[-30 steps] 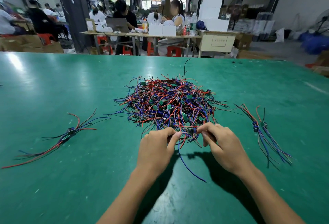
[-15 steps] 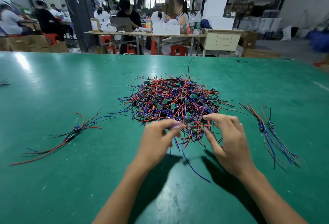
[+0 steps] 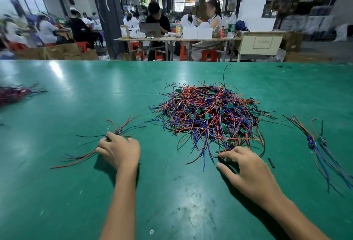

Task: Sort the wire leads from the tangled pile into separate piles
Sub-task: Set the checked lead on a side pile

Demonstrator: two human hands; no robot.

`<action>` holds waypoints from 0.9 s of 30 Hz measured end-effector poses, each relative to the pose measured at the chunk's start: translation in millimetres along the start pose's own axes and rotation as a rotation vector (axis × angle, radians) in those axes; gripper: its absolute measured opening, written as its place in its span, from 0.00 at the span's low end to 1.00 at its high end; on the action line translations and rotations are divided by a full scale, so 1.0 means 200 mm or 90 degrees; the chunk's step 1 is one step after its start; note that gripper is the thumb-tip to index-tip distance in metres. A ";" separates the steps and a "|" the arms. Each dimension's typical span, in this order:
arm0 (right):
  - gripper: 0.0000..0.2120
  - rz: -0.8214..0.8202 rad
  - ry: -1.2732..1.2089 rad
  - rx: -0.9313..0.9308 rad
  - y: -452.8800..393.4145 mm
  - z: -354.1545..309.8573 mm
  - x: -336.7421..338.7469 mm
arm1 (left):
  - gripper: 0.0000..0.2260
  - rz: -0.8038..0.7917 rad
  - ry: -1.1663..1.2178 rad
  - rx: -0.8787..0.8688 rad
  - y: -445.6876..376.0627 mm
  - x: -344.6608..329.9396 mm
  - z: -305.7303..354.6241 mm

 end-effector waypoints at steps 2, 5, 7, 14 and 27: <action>0.12 -0.001 -0.056 -0.010 -0.01 0.01 0.01 | 0.23 0.031 -0.045 -0.047 0.04 0.02 0.06; 0.14 0.014 -0.097 -0.003 -0.01 0.01 0.03 | 0.18 0.081 0.008 -0.200 0.15 0.04 0.22; 0.15 0.010 -0.110 -0.001 -0.01 0.02 0.02 | 0.13 0.066 0.083 -0.356 0.28 0.02 0.38; 0.28 0.172 -0.164 0.048 0.00 0.05 0.18 | 0.09 -0.516 0.204 -0.680 0.95 -0.36 0.62; 0.14 0.296 -0.125 0.067 0.02 0.06 0.29 | 0.03 -0.094 0.549 -0.255 0.24 0.01 0.38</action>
Point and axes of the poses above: each hand's wrist, its own y-axis away from the middle knuckle, its own x-axis out of the back of the hand, z = x × y, the point moved 10 cm from there along -y, towards the middle knuckle, and after that the axes turned 2 degrees about x, right-handed, at the moved point
